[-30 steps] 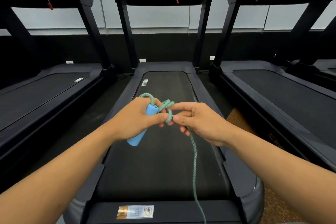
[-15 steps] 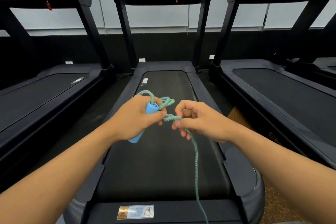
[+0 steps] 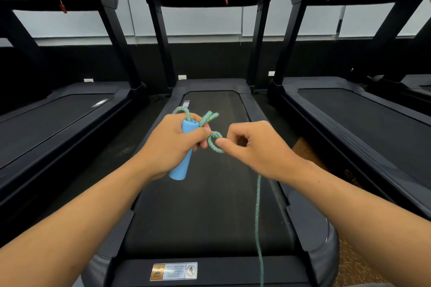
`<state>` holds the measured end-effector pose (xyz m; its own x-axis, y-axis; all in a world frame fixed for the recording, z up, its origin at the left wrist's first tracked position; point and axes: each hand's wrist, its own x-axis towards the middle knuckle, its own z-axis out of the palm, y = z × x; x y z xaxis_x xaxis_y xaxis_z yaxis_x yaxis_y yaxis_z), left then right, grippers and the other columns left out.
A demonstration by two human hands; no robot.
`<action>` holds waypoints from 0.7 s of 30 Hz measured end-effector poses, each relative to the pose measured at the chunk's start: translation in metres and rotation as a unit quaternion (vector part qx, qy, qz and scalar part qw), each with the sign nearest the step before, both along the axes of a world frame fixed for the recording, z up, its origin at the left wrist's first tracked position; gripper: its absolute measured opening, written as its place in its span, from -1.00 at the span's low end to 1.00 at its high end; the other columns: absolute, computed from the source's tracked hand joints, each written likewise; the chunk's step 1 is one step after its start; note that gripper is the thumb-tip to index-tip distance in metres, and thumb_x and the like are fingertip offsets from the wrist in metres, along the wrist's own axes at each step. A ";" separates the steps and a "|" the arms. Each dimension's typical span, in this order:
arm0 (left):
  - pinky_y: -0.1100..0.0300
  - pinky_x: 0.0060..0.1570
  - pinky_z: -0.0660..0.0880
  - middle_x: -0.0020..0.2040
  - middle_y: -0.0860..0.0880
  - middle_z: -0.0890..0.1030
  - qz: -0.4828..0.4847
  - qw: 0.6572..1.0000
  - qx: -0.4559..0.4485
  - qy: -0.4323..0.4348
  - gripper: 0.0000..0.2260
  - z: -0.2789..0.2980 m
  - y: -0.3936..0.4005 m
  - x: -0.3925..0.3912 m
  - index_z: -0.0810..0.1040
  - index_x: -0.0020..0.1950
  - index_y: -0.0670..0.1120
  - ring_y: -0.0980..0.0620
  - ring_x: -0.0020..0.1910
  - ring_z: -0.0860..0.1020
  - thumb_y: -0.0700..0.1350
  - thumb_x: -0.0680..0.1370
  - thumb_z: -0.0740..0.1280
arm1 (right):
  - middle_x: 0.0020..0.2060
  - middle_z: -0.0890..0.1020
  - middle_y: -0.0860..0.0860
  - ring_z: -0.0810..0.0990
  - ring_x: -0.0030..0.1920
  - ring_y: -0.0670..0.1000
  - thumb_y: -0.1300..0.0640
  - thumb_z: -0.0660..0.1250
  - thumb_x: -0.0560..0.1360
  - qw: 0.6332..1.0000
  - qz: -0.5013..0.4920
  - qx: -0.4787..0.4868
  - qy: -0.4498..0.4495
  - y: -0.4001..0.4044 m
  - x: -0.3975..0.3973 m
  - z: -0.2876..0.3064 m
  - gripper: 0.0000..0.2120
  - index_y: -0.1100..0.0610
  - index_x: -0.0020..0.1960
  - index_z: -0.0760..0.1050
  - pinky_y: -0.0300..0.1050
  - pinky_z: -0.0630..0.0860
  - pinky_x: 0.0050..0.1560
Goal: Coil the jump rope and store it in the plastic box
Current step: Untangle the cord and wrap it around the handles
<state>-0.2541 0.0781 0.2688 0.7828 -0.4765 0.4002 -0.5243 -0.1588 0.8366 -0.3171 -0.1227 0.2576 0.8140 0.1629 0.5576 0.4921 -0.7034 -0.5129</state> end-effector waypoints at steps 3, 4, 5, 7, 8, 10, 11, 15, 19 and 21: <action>0.09 -0.18 0.47 -0.34 -0.03 0.64 0.003 1.000 -0.004 0.014 -0.85 -0.001 -0.004 -0.003 0.62 -0.21 -0.15 -0.02 -0.31 0.51 -0.22 0.57 0.39 | -0.35 0.55 -0.08 0.52 -0.36 -0.04 0.21 0.45 0.52 0.999 -0.013 -0.020 -0.043 0.001 0.002 0.001 -0.76 0.02 -0.13 0.39 -0.10 0.53 -0.29; 0.10 -0.19 0.47 -0.34 -0.04 0.64 0.003 1.000 -0.005 0.021 -0.84 -0.001 -0.006 -0.004 0.62 -0.21 -0.15 -0.02 -0.31 0.51 -0.24 0.58 0.39 | -0.33 0.55 -0.08 0.54 -0.33 -0.03 0.25 0.42 0.50 0.997 -0.016 -0.041 -0.058 0.001 0.002 0.001 -0.78 0.02 -0.11 0.41 -0.05 0.54 -0.25; 0.12 -0.20 0.47 -0.33 -0.04 0.64 0.003 1.000 -0.006 0.028 -0.82 -0.001 -0.007 -0.004 0.62 -0.22 -0.14 -0.01 -0.32 0.50 -0.25 0.58 0.38 | -0.35 0.53 -0.10 0.53 -0.33 -0.03 0.28 0.40 0.49 0.995 -0.023 -0.063 -0.071 0.001 0.002 0.000 -0.81 0.03 -0.10 0.45 -0.04 0.53 -0.26; 0.16 -0.22 0.46 -0.32 -0.05 0.63 0.001 0.999 -0.008 0.043 -0.77 -0.001 -0.008 -0.005 0.60 -0.28 -0.12 0.00 -0.33 0.49 -0.24 0.59 0.38 | -0.41 0.48 -0.14 0.45 -0.38 -0.06 0.30 0.38 0.47 0.993 -0.042 -0.081 -0.070 0.000 0.003 0.001 -0.83 0.03 -0.11 0.52 -0.14 0.44 -0.33; 0.18 -0.23 0.45 -0.32 -0.05 0.62 -0.001 0.999 -0.013 0.052 -0.75 -0.001 -0.008 -0.005 0.58 -0.31 -0.14 0.01 -0.34 0.48 -0.23 0.59 0.38 | -0.44 0.49 -0.14 0.43 -0.41 -0.06 0.29 0.38 0.47 0.995 -0.046 -0.067 -0.050 0.000 0.003 0.001 -0.83 0.02 -0.13 0.53 -0.19 0.41 -0.35; 0.22 -0.26 0.44 -0.32 -0.06 0.60 -0.005 0.997 -0.027 0.069 -0.73 -0.001 -0.007 -0.004 0.56 -0.32 -0.21 0.02 -0.35 0.46 -0.22 0.59 0.38 | -0.41 0.60 -0.13 0.53 -0.40 -0.09 0.29 0.40 0.46 0.999 -0.043 -0.004 -0.003 -0.002 0.005 0.003 -0.82 0.01 -0.17 0.54 -0.22 0.48 -0.32; 0.23 -0.26 0.43 -0.32 -0.06 0.59 -0.006 0.997 -0.031 0.073 -0.73 -0.002 -0.006 -0.004 0.56 -0.31 -0.23 0.02 -0.34 0.45 -0.22 0.59 0.38 | -0.35 0.66 -0.12 0.62 -0.34 -0.10 0.28 0.42 0.46 0.998 -0.047 0.027 0.009 -0.003 0.006 0.003 -0.82 0.01 -0.18 0.54 -0.17 0.56 -0.25; 0.14 -0.23 0.41 -0.31 -0.07 0.59 -0.011 0.997 -0.031 0.070 -0.72 -0.002 -0.006 -0.003 0.54 -0.28 -0.30 -0.04 -0.30 0.44 -0.20 0.59 0.39 | -0.33 0.70 0.00 0.57 -0.39 -0.04 0.23 0.39 0.47 0.994 -0.101 0.041 0.005 -0.001 0.008 0.003 -0.85 0.01 -0.15 0.48 -0.10 0.54 -0.35; 0.09 -0.20 0.41 -0.31 -0.07 0.61 -0.005 0.998 -0.033 0.053 -0.73 0.001 -0.003 -0.003 0.53 -0.22 -0.36 -0.06 -0.30 0.45 -0.20 0.60 0.40 | -0.41 0.67 0.00 0.52 -0.47 -0.03 0.23 0.39 0.48 0.981 -0.144 0.115 0.056 -0.012 0.012 0.010 -0.87 0.05 -0.10 0.47 -0.21 0.47 -0.39; 0.08 -0.19 0.41 -0.30 -0.06 0.61 0.009 0.998 -0.034 0.045 -0.72 0.002 -0.001 -0.002 0.54 -0.27 -0.32 -0.05 -0.31 0.45 -0.21 0.60 0.40 | -0.30 0.74 0.08 0.66 -0.33 0.14 0.29 0.38 0.47 0.962 -0.132 0.215 0.103 -0.020 0.014 0.012 -0.86 0.09 -0.12 0.47 -0.04 0.58 -0.27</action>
